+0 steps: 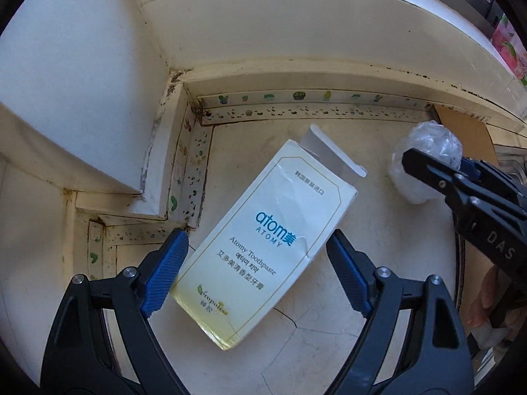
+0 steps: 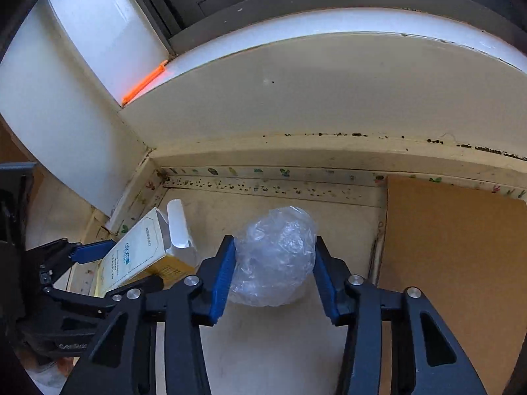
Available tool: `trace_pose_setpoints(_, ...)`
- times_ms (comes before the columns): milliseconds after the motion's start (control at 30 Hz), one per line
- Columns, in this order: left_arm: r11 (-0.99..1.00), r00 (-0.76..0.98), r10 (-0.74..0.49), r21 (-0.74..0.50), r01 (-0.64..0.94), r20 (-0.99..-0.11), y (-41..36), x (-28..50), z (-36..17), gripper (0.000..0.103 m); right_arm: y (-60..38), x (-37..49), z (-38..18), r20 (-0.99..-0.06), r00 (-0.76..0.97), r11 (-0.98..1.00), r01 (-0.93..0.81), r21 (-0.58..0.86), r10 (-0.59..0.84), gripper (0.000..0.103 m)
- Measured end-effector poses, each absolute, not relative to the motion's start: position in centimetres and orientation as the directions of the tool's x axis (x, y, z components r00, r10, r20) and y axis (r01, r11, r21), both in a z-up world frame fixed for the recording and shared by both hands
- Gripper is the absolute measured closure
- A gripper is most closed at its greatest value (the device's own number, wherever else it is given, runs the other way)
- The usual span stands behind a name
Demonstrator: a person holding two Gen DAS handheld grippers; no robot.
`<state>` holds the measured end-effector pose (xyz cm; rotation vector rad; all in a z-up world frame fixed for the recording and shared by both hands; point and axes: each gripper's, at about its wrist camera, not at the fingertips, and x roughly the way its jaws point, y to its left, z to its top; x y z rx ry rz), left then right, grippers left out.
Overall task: Collect trash
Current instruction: 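Grasp the white toothpaste box with the left tool while the right tool grasps the clear plastic bag, then carry the toothpaste box with the left tool while the right tool carries the clear bag to the bin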
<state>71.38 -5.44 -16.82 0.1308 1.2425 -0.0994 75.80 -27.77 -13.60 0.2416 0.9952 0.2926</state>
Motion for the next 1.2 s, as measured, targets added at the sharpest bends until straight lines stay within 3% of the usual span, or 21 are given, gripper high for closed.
trace_pose_setpoints(167, 0.990, 0.298, -0.017, 0.026, 0.141, -0.955, -5.6, 72.3, -18.2, 0.019, -27.6, 75.0, -13.4, -0.775, 0.496, 0.918, -0.162, 0.361, 0.392, 0.070)
trace_pose_setpoints(333, 0.991, 0.297, -0.020, 0.021, 0.133, -0.955, -6.0, 72.9, -19.4, 0.026, -27.2, 73.8, -13.2, -0.773, 0.482, 0.911, -0.201, 0.361, 0.413, 0.075)
trace_pose_setpoints(433, 0.991, 0.319, -0.004, 0.039, 0.126, -0.948, -6.4, 72.4, -19.2, 0.045, -27.1, 73.1, -13.3, -0.770, 0.475, 0.904, -0.209, 0.372, 0.427, 0.077)
trace_pose_setpoints(467, 0.992, 0.319, 0.002, 0.044, 0.122, -0.948, -6.5, 72.2, -19.1, 0.047, -27.1, 72.9, -13.3, -0.768, 0.472, 0.901, -0.211, 0.379, 0.433, 0.078)
trace_pose_setpoints(767, 0.997, 0.367, -0.030, 0.000, 0.080, -0.930, -7.2, 66.9, -15.6, 0.049, -27.8, 68.4, -10.7, -0.737, 0.493, 0.885, -0.213, 0.414, 0.463, 0.080)
trace_pose_setpoints(1200, 0.986, 0.463, -0.122, -0.052, 0.160, -0.878, -7.3, 49.1, -6.3, 0.049, -28.2, 53.4, -4.5, -0.678, 0.554, 0.870, -0.217, 0.444, 0.484, 0.080)
